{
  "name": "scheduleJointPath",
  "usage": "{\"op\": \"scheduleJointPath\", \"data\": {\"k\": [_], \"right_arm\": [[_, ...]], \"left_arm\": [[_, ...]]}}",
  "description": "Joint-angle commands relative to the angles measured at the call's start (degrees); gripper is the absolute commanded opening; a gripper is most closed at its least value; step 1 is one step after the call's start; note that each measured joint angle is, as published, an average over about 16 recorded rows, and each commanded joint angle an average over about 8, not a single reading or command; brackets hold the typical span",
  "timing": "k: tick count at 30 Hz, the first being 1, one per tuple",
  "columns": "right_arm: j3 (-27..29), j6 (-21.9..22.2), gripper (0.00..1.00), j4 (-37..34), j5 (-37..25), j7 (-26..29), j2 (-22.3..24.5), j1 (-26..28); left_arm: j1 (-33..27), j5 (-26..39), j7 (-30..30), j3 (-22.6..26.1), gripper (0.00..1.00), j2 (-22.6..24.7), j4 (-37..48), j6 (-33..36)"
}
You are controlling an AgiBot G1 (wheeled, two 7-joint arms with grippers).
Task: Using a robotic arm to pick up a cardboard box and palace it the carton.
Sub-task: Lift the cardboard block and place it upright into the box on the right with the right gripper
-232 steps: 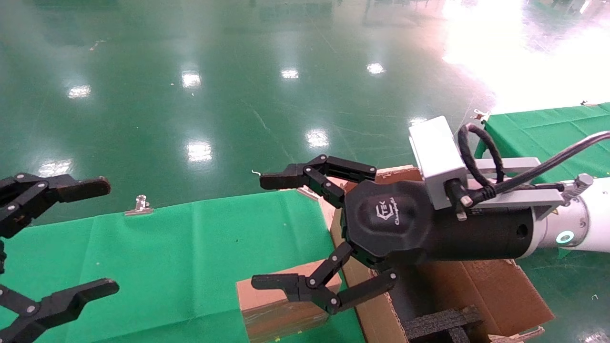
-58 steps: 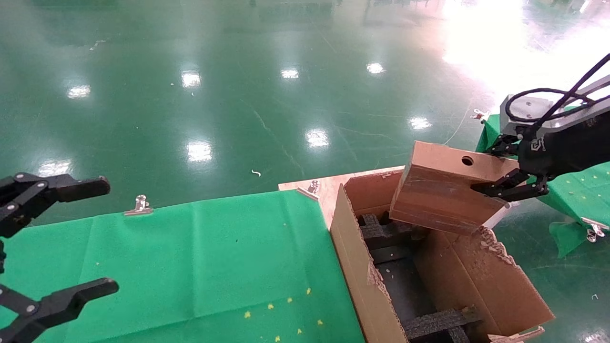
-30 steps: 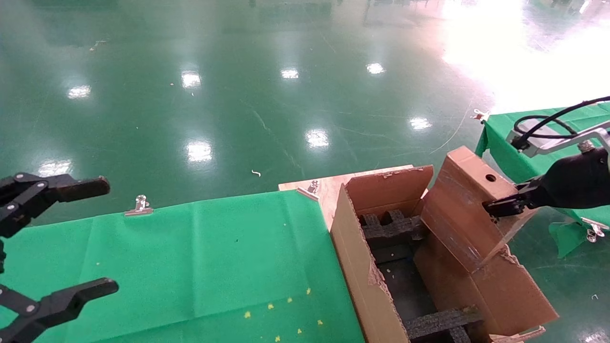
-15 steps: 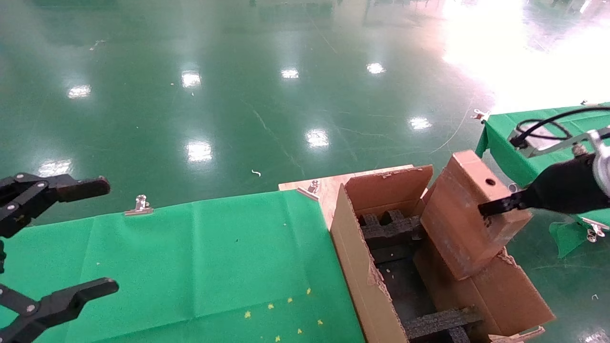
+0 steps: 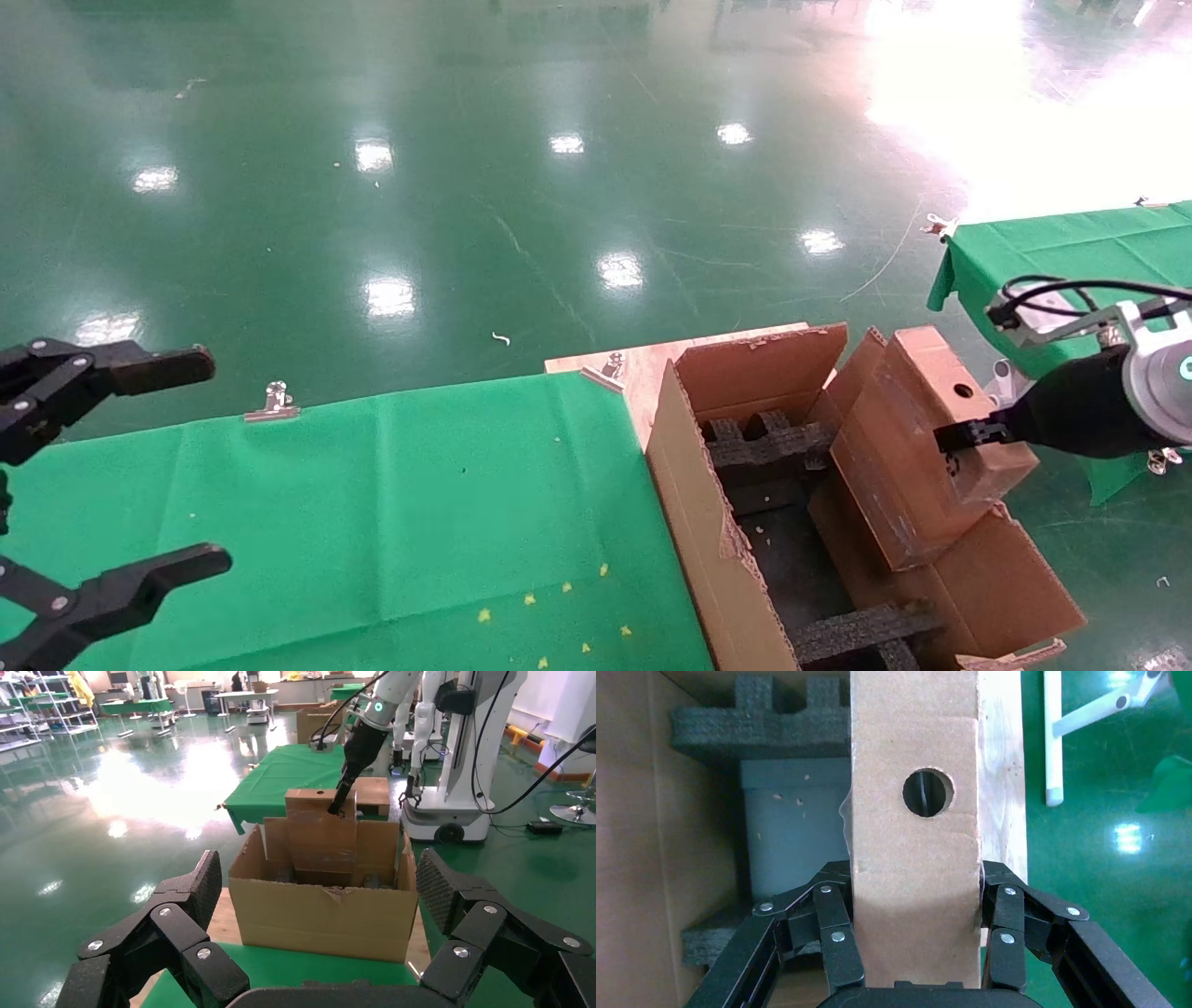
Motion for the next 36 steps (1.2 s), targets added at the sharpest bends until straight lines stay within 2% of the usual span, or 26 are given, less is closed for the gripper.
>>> {"op": "scheduleJointPath", "data": {"k": [1,10,24,36], "right_arm": [[-0.3,0.4,0.00,0.1,-0.3,0.7,0.0,-0.6],[-1.4,1.0,0.00,0.3,-1.8,1.9,-0.3,-2.0],[-2.1,-2.3,0.00,0.4,-4.6,5.8,-1.7,-1.6],[-3.3,-1.8,0.00,0.4,-7.8,9.0,-3.8,-3.3]], "left_arm": [[0.0,0.0,0.0,0.0,1.00,0.0,0.0,0.0],[0.0,0.0,0.0,0.0,1.00,0.0,0.0,0.0],[0.0,0.0,0.0,0.0,1.00,0.0,0.0,0.0],[0.0,0.0,0.0,0.0,1.00,0.0,0.0,0.0]]}}
